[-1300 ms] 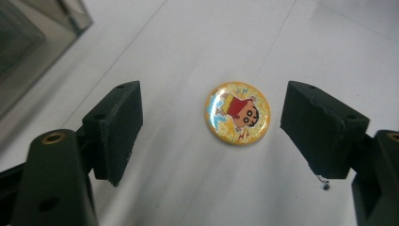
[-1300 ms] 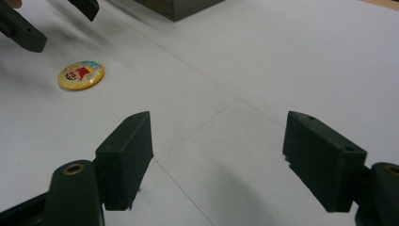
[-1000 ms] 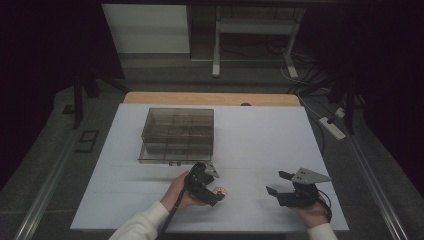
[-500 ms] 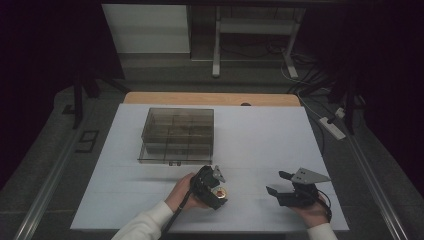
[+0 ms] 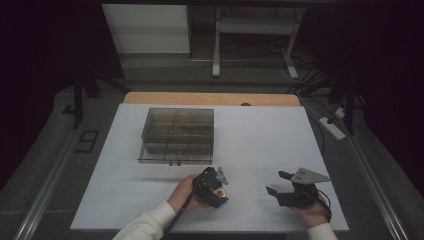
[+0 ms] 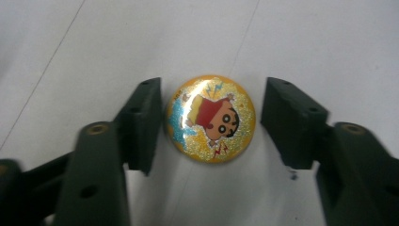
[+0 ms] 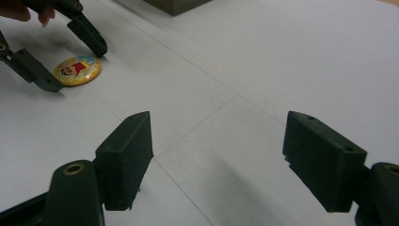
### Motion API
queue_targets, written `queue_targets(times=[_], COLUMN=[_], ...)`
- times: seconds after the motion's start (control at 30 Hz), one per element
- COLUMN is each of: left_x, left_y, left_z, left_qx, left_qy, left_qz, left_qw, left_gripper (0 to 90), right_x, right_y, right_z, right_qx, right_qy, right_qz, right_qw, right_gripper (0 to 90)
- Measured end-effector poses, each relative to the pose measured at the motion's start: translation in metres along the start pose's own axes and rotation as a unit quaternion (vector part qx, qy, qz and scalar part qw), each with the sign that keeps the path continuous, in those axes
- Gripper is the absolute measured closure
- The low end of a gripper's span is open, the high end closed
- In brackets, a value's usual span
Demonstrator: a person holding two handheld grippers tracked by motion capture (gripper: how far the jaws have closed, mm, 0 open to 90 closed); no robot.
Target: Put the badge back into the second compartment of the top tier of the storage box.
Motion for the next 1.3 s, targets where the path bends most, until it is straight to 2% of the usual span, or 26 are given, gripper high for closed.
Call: queue_targets(times=[0.03,0.07,0.57,0.9,1.3], left_x=[0.000,-0.001,-0.002,-0.003,-0.002], left_y=[0.001,0.001,0.000,0.000,0.003], left_z=[0.000,-0.001,-0.004,-0.017,-0.039], left_qx=[0.000,-0.001,0.001,-0.004,-0.006], left_qy=[0.002,0.007,0.006,0.025,0.062], left_qz=[0.000,-0.001,-0.002,-0.004,-0.005], left_qw=[1.0000,1.0000,1.0000,0.9997,0.9981], left_gripper=[41.2,46.8,47.0,47.0,47.0], right_x=[0.000,0.000,-0.001,-0.001,-0.002], right_y=[0.000,0.000,0.000,0.001,0.000], right_z=[0.000,0.000,0.000,0.000,0.001], right_qx=[0.000,-0.001,-0.002,-0.002,-0.005], right_qy=[0.000,0.000,-0.001,-0.004,-0.006], right_qz=[0.000,-0.002,-0.002,-0.004,-0.006], right_qw=[1.0000,1.0000,1.0000,1.0000,1.0000], right_gripper=[24.1,24.1,24.1,24.1,24.1])
Point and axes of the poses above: each handheld gripper's, and its own axes: z roughly forward along the jaws, x roughly out of its top, y roughly to its right, the point moved 2 cm from there along z, roughly forward along the jaws, and after that the axes turned 15 degrees about -x, right-handed, at the moved point
